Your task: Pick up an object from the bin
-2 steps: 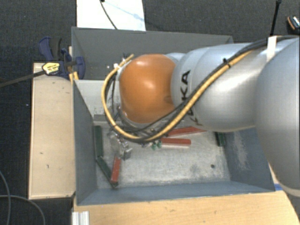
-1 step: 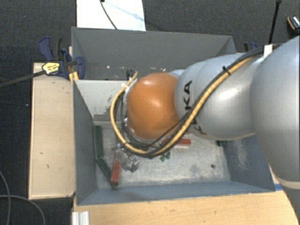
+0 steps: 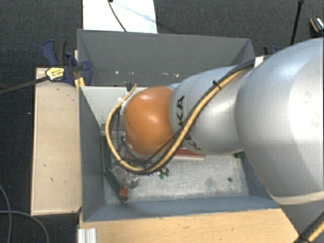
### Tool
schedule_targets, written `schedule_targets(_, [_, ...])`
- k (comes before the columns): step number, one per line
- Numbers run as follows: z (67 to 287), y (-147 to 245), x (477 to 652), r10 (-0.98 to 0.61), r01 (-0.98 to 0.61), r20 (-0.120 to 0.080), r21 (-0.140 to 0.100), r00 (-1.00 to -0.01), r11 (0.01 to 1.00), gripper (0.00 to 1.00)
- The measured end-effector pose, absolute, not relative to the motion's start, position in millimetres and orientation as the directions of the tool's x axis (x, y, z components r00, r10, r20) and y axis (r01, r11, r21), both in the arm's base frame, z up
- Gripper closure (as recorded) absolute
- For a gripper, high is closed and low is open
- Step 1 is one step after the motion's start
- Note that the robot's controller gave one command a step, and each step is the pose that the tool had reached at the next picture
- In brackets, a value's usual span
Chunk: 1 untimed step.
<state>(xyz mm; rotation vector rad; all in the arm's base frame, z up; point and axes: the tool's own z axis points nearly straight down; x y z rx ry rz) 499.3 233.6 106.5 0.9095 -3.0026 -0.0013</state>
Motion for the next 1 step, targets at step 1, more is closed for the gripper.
schedule_targets(1, [108.8,232.8,500.1,-0.552,-0.552,0.001,0.001,-0.834,0.834,0.0])
